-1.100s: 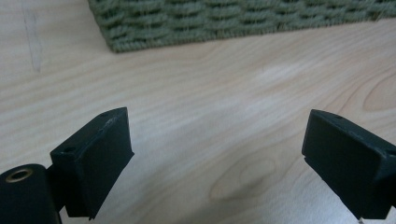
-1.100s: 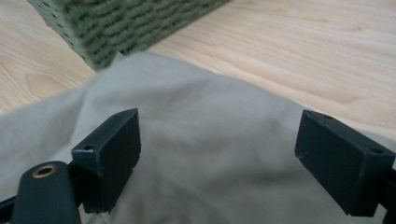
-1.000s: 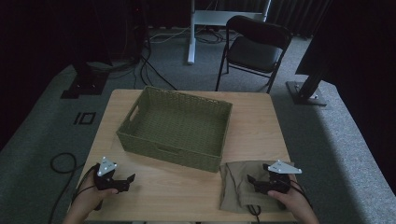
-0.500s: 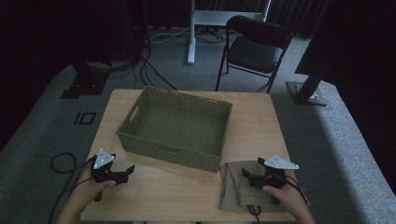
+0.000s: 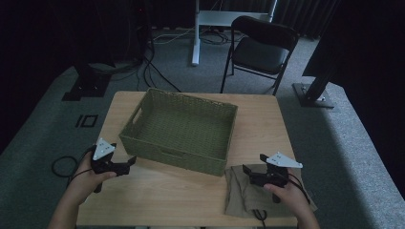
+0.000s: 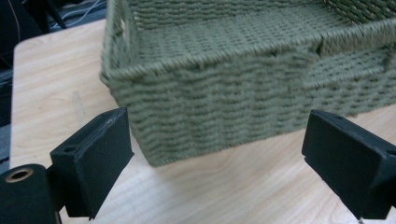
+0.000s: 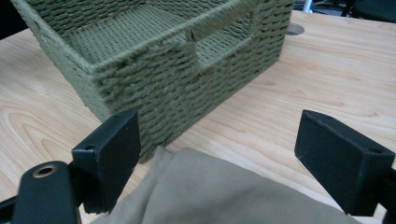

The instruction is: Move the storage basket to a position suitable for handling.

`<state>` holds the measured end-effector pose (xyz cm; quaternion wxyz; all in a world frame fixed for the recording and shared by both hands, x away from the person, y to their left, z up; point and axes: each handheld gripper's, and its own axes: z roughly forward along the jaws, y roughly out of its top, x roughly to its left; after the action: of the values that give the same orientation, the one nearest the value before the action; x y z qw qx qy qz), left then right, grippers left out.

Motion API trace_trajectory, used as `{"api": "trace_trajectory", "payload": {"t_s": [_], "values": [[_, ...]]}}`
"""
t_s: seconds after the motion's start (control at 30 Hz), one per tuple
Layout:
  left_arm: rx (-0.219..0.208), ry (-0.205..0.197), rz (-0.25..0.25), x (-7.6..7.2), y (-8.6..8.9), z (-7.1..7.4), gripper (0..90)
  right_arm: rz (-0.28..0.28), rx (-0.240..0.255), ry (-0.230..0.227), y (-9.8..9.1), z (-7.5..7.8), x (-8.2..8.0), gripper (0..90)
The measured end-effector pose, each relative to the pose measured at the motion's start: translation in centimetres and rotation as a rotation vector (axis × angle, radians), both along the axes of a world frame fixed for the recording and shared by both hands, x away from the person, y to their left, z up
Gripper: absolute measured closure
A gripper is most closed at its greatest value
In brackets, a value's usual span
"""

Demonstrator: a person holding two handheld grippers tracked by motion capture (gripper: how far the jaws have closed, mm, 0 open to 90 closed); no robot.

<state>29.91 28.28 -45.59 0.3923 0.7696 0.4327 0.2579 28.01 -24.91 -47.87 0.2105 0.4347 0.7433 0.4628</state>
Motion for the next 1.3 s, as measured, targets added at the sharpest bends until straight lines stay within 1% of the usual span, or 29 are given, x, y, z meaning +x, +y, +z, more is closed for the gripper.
{"api": "trace_trajectory", "payload": {"t_s": [0.1, 0.13, 0.17, 0.23, 0.3, 0.37, 0.4, 0.47, 0.53, 0.57, 0.6, 0.63, 0.67, 0.7, 0.73, 0.77, 0.8, 0.83, 0.87, 0.9, 0.97, 1.0, 1.03, 1.07, 1.1, 1.13, 1.17, 1.27, 1.3], "values": [[-0.015, -0.017, 0.013, 0.9, 0.4, 0.6, 9.0, 0.0, 0.009, -0.009, 0.5, 0.4, 0.1, 13.9], [-0.015, -0.017, 0.013, 0.9, 0.4, 0.6, 9.0, 0.0, 0.009, -0.009, 0.5, 0.4, 0.1, 13.9], [-0.025, -0.022, 0.025, 1.4, 0.5, 0.9, 9.0, 0.001, -0.002, -0.014, 0.8, 0.5, 0.2, 13.9], [-0.02, -0.023, 0.03, 1.6, 0.5, 1.0, 9.0, 0.001, -0.01, -0.017, 0.9, 0.6, 0.3, 13.9], [-0.029, -0.023, 0.035, 2.1, 0.5, 1.3, 9.0, -0.008, -0.005, -0.02, 1.4, 0.8, 0.5, 13.9], [-0.026, -0.037, 0.04, 2.7, 0.4, 1.5, 9.0, -0.014, -0.004, -0.024, 1.6, 0.8, 0.6, 13.9], [-0.026, -0.037, 0.04, 2.7, 0.4, 1.5, 9.0, -0.014, -0.004, -0.024, 1.6, 0.8, 0.6, 13.9], [-0.037, -0.044, 0.044, 3.4, 0.4, 1.7, 9.0, -0.012, 0.004, -0.025, 1.9, 0.9, 0.7, 13.9], [-0.048, -0.058, 0.064, 4.1, 0.6, 2.0, 9.0, -0.016, 0.005, -0.025, 2.2, 0.9, 0.8, 13.9], [-0.058, -0.07, 0.079, 4.7, 0.7, 2.1, 9.0, -0.014, 0.003, -0.03, 2.5, 1.1, 0.9, 13.9], [-0.058, -0.07, 0.079, 4.7, 0.7, 2.1, 9.0, -0.014, 0.003, -0.03, 2.5, 1.1, 0.9, 13.9], [-0.057, -0.067, 0.092, 5.3, 0.9, 2.2, 9.0, -0.014, 0.005, -0.033, 2.5, 1.2, 1.0, 13.9], [-0.062, -0.069, 0.104, 5.5, 1.0, 2.1, 9.0, -0.014, 0.012, -0.036, 2.7, 1.4, 1.0, 13.9], [-0.07, -0.072, 0.134, 6.1, 1.2, 1.9, 9.1, -0.017, 0.013, -0.042, 2.9, 1.5, 1.0, 13.9], [-0.07, -0.072, 0.134, 6.1, 1.2, 1.9, 9.3, -0.017, 0.013, -0.042, 2.9, 1.5, 1.0, 13.9], [-0.069, -0.063, 0.154, 6.7, 1.3, 1.5, 9.3, -0.024, 0.018, -0.045, 3.1, 1.6, 1.1, 13.9], [-0.069, -0.063, 0.154, 6.7, 1.3, 1.5, 9.3, -0.024, 0.018, -0.045, 3.1, 1.6, 1.1, 13.9], [-0.074, -0.056, 0.166, 7.2, 1.4, 1.2, 9.4, -0.037, 0.023, -0.044, 3.4, 1.6, 1.3, 13.9], [-0.074, -0.056, 0.166, 7.2, 1.4, 1.2, 9.5, -0.037, 0.023, -0.044, 3.4, 1.6, 1.3, 13.9], [-0.082, -0.048, 0.174, 7.7, 1.4, 0.9, 9.5, -0.043, 0.025, -0.047, 3.5, 1.6, 1.4, 13.9], [-0.074, -0.042, 0.175, 7.9, 1.5, 0.6, 9.6, -0.051, 0.032, -0.045, 3.8, 1.7, 1.5, 13.9], [-0.07, -0.045, 0.178, 8.0, 1.5, 0.5, 9.6, -0.051, 0.032, -0.045, 3.8, 1.7, 1.5, 13.9], [-0.087, -0.059, 0.203, 8.4, 1.5, 0.2, 13.8, -0.043, 0.034, -0.047, 4.1, 1.9, 1.7, 14.2], [-0.087, -0.059, 0.203, 8.4, 1.5, 0.2, 14.1, -0.043, 0.034, -0.047, 4.1, 1.9, 1.7, 14.2], [-0.107, -0.086, 0.247, 8.6, 1.7, 0.1, 15.3, -0.045, 0.024, -0.049, 4.5, 1.9, 1.9, 14.2], [-0.107, -0.086, 0.247, 8.6, 1.7, 0.1, 15.5, -0.045, 0.024, -0.049, 4.5, 1.9, 1.9, 14.2], [-0.091, -0.088, 0.245, 8.9, 1.7, -0.1, 15.5, -0.047, 0.043, -0.046, 5.0, 2.0, 2.1, 14.2], [-0.101, -0.081, 0.236, 9.2, 1.6, -0.3, 15.5, -0.054, 0.047, -0.047, 5.5, 2.1, 2.3, 14.2], [-0.096, -0.07, 0.232, 9.4, 1.4, -0.4, 15.5, -0.054, 0.043, -0.048, 5.7, 2.1, 2.4, 14.2]]}}
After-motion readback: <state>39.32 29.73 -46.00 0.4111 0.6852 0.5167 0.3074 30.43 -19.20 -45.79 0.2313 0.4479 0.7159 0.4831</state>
